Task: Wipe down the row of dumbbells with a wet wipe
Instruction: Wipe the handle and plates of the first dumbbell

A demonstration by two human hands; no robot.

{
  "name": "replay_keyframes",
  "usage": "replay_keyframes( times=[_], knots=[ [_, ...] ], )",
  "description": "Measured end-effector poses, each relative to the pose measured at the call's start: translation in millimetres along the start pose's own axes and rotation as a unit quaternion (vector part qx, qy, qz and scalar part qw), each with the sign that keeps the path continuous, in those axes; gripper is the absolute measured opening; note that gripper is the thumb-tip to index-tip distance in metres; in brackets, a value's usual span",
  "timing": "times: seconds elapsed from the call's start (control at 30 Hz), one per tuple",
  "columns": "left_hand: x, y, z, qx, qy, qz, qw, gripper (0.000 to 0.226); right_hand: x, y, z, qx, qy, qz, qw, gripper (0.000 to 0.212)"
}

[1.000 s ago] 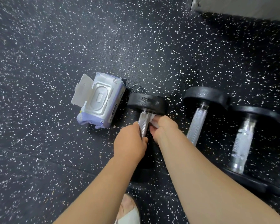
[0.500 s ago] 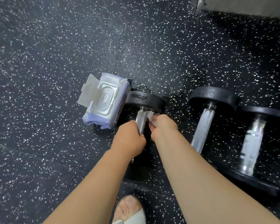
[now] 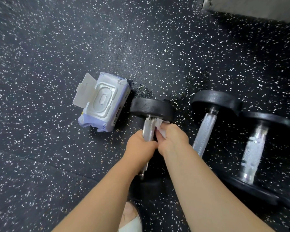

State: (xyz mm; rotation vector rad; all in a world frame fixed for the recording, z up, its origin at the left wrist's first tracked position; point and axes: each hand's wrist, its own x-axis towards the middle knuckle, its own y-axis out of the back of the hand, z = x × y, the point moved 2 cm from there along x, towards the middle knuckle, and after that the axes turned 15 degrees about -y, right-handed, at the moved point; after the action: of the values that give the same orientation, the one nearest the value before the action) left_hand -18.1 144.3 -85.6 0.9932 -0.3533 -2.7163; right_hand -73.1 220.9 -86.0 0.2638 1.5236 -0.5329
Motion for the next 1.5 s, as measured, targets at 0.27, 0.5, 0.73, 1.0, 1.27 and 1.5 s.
replay_keyframes(
  times=[0.27,0.5,0.73,1.0,1.27,1.5],
  knots=[
    [-0.1,-11.2,18.2,-0.124,0.059,-0.049,0.989,0.015,-12.3,10.8,-11.9,0.015,0.019,0.000,1.000,0.010],
    [2.4,-11.0,15.0,-0.175,0.105,-0.070,0.976,0.019,-2.2,0.2,-14.4,-0.017,0.036,0.031,0.999,0.014],
    [14.1,-12.6,1.3,-0.140,0.114,-0.080,0.980,0.018,5.0,6.4,-14.1,0.004,0.016,0.105,0.994,0.014],
    [1.9,-5.7,11.9,0.129,0.026,0.059,0.990,0.025,-0.2,7.4,-7.4,-0.009,0.048,0.050,0.998,0.017],
    [-2.9,-17.2,4.4,0.228,0.071,0.097,0.966,0.033,-13.1,7.6,2.3,-0.001,0.028,0.020,0.999,0.013],
    [-5.3,-3.4,-4.2,0.150,0.010,0.050,0.987,0.010,-9.8,4.5,-4.4,-0.040,0.019,0.056,0.997,0.022]
  ],
)
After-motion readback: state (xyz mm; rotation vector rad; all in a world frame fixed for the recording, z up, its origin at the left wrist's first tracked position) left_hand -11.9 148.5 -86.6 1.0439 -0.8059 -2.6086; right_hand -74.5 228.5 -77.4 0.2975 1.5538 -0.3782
